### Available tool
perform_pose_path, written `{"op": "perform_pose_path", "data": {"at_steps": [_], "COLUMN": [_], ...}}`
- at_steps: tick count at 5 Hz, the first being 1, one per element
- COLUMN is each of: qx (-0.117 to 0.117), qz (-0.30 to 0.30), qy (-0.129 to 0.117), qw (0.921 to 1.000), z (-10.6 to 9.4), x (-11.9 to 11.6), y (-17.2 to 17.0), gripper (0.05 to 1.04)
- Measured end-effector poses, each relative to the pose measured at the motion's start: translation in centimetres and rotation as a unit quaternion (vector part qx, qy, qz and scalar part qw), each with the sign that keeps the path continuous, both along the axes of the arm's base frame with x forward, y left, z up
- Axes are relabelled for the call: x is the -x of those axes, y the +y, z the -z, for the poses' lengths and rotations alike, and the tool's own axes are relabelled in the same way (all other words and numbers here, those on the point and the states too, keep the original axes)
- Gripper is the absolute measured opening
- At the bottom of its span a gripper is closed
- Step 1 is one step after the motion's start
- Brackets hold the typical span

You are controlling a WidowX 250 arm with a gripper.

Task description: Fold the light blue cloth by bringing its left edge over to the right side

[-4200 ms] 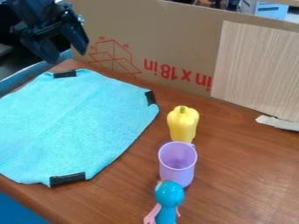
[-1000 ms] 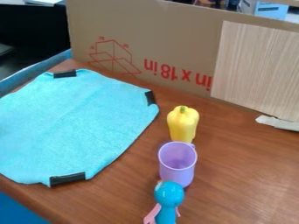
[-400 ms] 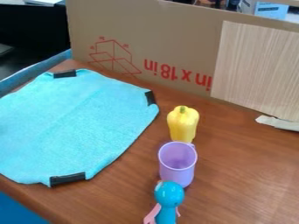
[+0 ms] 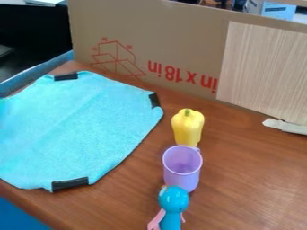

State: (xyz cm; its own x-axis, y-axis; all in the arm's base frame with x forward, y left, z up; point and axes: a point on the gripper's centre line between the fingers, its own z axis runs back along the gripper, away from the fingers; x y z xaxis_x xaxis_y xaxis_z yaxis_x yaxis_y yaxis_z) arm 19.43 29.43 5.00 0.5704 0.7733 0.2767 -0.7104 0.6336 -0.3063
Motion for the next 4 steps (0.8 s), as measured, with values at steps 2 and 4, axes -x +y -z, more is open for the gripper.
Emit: {"op": "perform_pose_path", "data": {"at_steps": [2, 4], "qx": [0.044, 0.055], "qz": [-0.004, -0.004], "qy": [-0.039, -0.05], "qw": [0.9982, 0.9972], "z": [-5.5, -6.2], "x": [-4.5, -9.6], "y": [-2.4, -6.1], "gripper": [0.054, 0.054]}}
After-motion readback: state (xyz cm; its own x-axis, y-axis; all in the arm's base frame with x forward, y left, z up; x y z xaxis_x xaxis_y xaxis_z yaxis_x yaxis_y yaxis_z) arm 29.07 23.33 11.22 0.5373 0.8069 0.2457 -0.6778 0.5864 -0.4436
